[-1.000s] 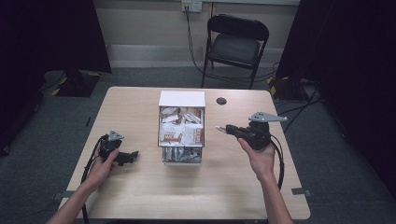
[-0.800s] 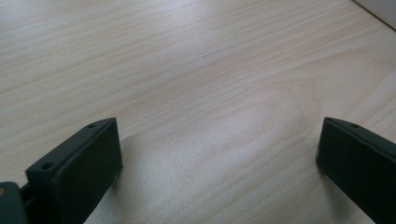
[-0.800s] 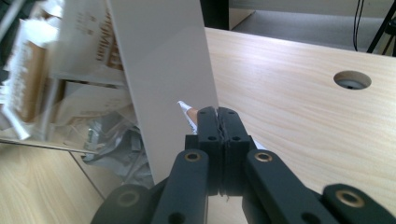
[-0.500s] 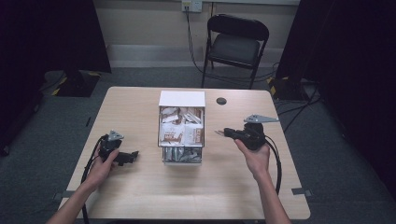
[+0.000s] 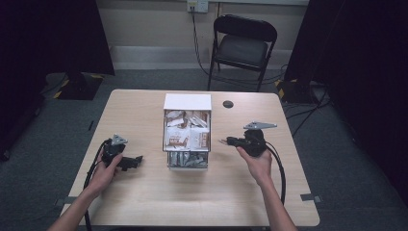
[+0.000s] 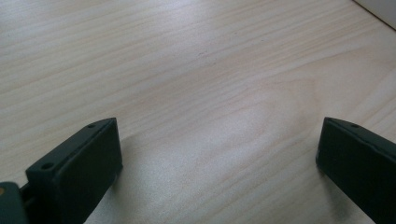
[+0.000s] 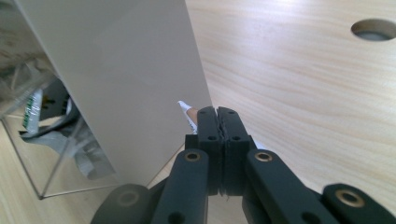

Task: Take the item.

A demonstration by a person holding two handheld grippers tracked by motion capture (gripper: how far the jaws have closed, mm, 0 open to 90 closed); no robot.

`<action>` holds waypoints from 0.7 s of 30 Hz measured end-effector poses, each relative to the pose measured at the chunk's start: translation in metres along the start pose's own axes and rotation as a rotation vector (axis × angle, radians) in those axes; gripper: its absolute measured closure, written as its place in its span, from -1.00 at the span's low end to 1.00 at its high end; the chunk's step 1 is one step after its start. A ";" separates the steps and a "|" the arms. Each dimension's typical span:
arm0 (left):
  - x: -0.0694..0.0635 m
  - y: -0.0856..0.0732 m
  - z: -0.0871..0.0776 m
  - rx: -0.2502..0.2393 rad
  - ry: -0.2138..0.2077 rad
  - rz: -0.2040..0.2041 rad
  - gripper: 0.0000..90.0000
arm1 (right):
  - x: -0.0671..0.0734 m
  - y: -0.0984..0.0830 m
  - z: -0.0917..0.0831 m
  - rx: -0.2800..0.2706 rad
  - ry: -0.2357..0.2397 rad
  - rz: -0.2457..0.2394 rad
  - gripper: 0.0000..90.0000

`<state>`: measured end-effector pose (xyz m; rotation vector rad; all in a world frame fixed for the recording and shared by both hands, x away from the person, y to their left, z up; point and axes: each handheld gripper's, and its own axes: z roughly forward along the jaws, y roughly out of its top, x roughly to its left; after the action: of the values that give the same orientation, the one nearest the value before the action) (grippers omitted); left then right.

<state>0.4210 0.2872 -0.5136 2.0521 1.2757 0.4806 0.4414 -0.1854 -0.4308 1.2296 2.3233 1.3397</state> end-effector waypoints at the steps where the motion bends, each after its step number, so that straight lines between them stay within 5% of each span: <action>1: 0.000 0.000 0.000 0.000 0.000 0.000 -1.00 | -0.001 -0.002 0.004 0.013 -0.002 -0.001 0.98; 21: 0.000 0.000 0.000 0.000 0.000 0.001 -1.00 | -0.012 -0.032 0.026 0.112 -0.014 0.032 0.98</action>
<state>0.4209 0.2872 -0.5135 2.0531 1.2745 0.4808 0.4444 -0.1860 -0.4736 1.3090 2.4083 1.2212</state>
